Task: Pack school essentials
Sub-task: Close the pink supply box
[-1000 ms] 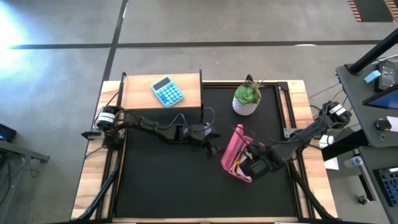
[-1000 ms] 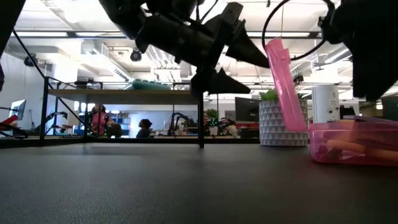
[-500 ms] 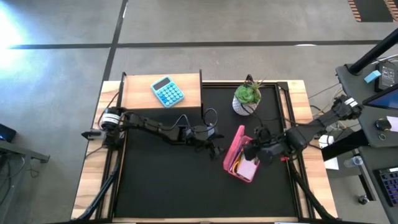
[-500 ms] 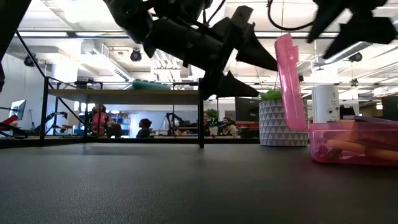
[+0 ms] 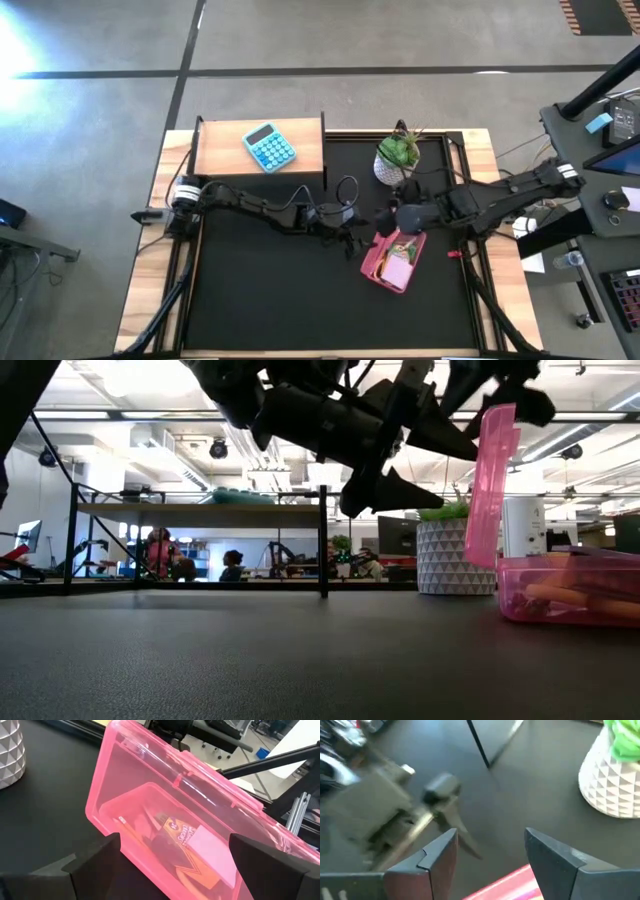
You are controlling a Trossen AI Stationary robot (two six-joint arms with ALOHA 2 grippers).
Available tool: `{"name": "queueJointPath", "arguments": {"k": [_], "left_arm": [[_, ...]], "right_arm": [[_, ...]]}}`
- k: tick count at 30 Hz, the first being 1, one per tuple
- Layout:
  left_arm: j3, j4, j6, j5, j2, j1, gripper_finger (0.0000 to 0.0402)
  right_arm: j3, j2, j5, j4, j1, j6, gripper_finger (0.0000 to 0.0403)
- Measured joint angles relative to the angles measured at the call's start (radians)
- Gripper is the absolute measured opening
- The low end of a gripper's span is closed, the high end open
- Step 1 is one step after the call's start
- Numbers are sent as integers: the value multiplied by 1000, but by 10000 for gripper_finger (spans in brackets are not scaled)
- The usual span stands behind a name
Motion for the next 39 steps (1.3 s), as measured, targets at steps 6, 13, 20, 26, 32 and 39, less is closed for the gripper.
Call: {"name": "queueJointPath", "arguments": {"k": [6,13,20,26,32,39], "left_arm": [[1,1,0,0,1,0,357],[-1,-2,0,2,1,-6,357],[-6,-32,0,3,1,-6,357],[-18,-39,0,3,1,-6,357],[-19,-39,0,3,0,-4,357],[-19,-39,-2,2,0,-4,357]], "right_arm": [[-15,66,-124,-89,-18,12,219],[-15,88,-212,-162,13,53,219],[-15,93,-314,-256,104,134,219],[-16,97,-358,-277,199,213,219],[-32,160,-371,-285,251,253,219],[-50,279,-499,-277,269,202,219]]}}
